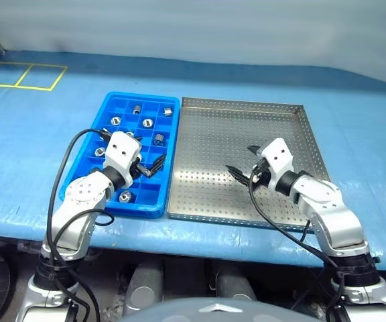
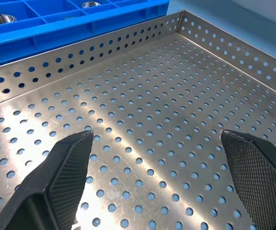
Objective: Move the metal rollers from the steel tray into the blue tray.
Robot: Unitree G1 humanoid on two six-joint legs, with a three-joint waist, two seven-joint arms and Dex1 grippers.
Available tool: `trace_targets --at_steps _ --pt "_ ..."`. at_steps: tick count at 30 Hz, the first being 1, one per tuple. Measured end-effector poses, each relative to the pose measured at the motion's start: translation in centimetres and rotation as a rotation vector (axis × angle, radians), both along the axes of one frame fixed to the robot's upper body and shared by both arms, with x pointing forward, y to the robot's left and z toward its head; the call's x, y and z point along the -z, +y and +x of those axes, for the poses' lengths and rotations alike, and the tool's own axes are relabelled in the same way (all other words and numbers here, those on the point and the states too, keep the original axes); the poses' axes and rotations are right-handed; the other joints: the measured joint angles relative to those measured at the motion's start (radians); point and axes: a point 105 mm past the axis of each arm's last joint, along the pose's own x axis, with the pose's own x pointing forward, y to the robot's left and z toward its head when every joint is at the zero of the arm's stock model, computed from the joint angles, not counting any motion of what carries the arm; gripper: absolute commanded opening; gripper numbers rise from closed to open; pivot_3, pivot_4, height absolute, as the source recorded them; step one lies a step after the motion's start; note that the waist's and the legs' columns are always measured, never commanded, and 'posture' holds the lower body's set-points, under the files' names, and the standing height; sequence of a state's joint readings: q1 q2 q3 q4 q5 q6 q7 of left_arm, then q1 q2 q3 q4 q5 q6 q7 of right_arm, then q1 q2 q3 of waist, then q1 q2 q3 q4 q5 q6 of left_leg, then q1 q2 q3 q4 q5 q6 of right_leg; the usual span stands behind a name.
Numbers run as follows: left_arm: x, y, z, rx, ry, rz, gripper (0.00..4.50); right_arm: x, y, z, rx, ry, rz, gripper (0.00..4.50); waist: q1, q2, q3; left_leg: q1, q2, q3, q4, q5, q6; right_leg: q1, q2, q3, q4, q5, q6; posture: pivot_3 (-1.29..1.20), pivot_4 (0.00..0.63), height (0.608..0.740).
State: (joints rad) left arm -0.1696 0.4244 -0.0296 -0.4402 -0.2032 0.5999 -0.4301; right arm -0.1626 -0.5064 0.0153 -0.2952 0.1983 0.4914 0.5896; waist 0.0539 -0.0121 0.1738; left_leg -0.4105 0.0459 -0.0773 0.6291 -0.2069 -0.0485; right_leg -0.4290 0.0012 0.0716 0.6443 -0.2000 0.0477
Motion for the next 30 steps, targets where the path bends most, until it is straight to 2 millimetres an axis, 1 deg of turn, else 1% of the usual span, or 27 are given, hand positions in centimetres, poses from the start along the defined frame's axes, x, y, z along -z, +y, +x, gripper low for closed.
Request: trace_targets --at_steps 4,12,19,23,30 --pt "0.01 0.02 0.0 -0.001 0.0 0.0 4.37 -0.32 0.12 0.16 -0.004 -0.012 0.0 4.47 0.002 0.0 0.0 0.0 0.0 0.0 0.0 0.0 0.0 0.0 0.0 0.0 0.0 0.0 0.0 0.24 0.15 0.74" --pt "0.11 0.13 -0.1 -0.003 0.003 0.003 4.37 -0.01 0.29 0.22 -0.007 -0.002 -0.006 4.47 0.005 0.0 0.0 0.0 0.0 0.0 0.0 0.0 0.0 0.0 0.0 0.0 0.0 0.0 0.0 0.25 0.15 0.74" --pt "0.37 0.36 -0.4 -0.017 0.008 0.003 4.37 -0.12 0.33 0.36 -0.009 -0.008 -0.01 4.47 0.01 0.0 0.0 0.0 0.0 0.0 0.0 0.0 0.0 0.0 0.0 0.0 0.0 0.0 0.0 0.27 0.15 0.74" --pt "0.06 0.56 -0.51 -0.025 -0.005 0.007 4.37 -0.1 0.32 0.65 -0.008 -0.008 -0.011 4.47 0.015 0.0 0.0 0.0 0.0 0.0 0.0 0.0 0.0 0.0 0.0 0.0 0.0 0.0 0.0 0.28 0.15 0.74" --pt "0.18 0.75 -0.57 -0.032 -0.002 0.008 4.37 -0.04 0.82 0.83 -0.028 -0.014 -0.015 4.47 0.025 0.0 0.0 0.0 0.0 0.0 0.0 0.0 0.001 0.0 0.0 0.0 0.0 0.0 0.0 0.29 0.15 0.74"
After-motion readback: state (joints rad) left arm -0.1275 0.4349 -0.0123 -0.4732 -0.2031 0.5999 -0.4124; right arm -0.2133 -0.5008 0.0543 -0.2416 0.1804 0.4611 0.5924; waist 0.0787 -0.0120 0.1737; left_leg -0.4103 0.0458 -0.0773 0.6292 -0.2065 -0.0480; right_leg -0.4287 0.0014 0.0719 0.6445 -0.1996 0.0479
